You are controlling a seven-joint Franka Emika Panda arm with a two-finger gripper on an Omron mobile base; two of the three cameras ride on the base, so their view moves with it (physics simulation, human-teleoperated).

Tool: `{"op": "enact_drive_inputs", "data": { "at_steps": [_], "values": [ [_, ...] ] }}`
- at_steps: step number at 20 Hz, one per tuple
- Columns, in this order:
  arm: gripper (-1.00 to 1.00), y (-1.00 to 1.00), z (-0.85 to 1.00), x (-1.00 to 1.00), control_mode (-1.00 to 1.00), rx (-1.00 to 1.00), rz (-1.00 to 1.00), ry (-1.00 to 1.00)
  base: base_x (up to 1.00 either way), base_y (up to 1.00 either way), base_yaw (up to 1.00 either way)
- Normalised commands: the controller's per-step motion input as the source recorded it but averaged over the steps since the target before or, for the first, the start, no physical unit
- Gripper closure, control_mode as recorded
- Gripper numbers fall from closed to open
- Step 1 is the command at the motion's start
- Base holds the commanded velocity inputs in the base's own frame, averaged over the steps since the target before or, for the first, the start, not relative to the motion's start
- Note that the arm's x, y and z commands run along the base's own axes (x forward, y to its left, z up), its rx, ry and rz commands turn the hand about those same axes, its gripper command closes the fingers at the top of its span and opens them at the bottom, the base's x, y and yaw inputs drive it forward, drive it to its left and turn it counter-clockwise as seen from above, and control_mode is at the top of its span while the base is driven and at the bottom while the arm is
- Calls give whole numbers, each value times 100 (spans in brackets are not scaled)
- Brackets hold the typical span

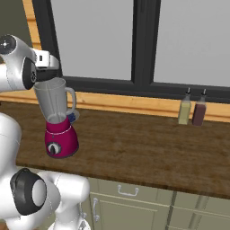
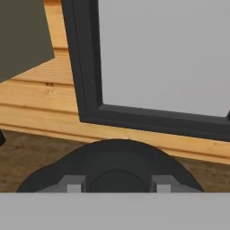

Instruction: Close the lid blender by securely placing the lid on top.

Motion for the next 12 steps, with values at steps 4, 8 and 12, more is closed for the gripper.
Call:
{"op": "enact_drive_inputs", "data": {
  "at_steps": [4, 8, 12],
  "values": [
    [100, 0, 4, -7, -100, 0, 0, 0, 0, 0, 0],
    [100, 0, -1, 0, -100, 0, 0, 0, 0, 0, 0],
    [100, 0, -9, 7, -100, 0, 0, 0, 0, 0, 0]
  ]
}}
